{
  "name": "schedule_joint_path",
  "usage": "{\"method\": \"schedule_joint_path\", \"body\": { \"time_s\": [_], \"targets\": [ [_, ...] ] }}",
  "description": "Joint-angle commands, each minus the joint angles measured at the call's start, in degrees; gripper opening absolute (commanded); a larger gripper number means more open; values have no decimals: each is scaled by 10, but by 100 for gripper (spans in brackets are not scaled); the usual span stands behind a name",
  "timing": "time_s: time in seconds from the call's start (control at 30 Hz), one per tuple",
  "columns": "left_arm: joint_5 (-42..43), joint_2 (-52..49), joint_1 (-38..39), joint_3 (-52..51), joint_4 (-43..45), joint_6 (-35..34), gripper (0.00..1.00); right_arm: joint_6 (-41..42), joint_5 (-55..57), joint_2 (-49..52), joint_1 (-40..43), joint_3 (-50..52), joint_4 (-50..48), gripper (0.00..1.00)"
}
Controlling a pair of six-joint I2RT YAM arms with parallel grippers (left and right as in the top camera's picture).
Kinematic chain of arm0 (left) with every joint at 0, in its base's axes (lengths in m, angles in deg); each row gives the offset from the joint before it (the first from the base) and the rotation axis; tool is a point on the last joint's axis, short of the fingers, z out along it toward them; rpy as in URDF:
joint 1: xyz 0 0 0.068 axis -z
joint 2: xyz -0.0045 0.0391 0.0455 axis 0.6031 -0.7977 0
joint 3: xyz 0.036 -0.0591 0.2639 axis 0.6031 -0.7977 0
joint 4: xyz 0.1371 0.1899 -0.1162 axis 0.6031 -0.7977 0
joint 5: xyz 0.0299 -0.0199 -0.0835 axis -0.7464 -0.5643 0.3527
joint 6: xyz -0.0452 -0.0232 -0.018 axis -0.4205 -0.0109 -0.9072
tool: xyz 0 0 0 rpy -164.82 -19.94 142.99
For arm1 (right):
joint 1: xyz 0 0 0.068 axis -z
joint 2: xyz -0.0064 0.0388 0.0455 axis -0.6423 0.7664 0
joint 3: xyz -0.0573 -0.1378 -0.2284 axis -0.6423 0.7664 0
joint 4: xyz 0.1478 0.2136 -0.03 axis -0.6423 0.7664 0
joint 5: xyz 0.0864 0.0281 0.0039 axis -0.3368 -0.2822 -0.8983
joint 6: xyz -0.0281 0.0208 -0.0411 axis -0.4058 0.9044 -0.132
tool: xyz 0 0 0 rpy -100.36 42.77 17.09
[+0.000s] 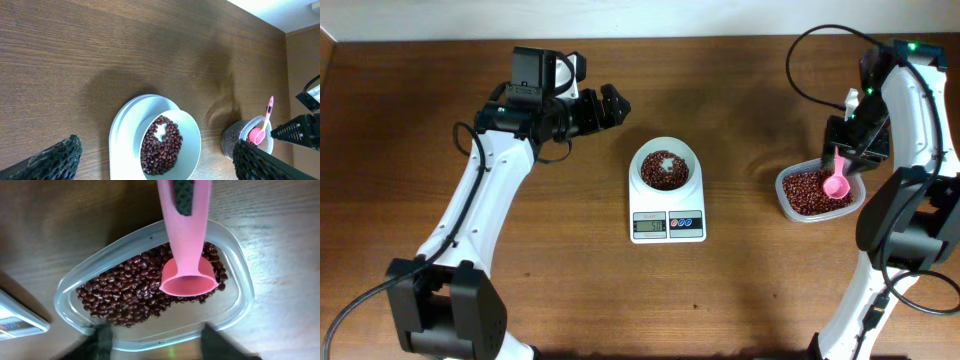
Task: Scoop item into bowl and weigh 50g on scale
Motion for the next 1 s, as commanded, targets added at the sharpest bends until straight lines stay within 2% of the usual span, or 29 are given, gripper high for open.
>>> {"method": "schedule_joint_path", "body": {
  "time_s": [0.0,0.07,0.17,0.87,0.97],
  "targets": [
    [-4,7,-3,7,0,9,99,3,34,-6,-2,4,-16,81],
    [-4,7,-3,7,0,9,99,2,52,-6,-1,4,-56,100],
    [-4,7,-3,7,0,9,99,2,65,-6,-2,4,-110,99],
    [-5,7,-3,6,0,10,99,2,64,-6,-2,4,-110,99],
    [-148,59,7,6,42,14,99,2,64,-6,-2,4,-110,99]
  ]
}}
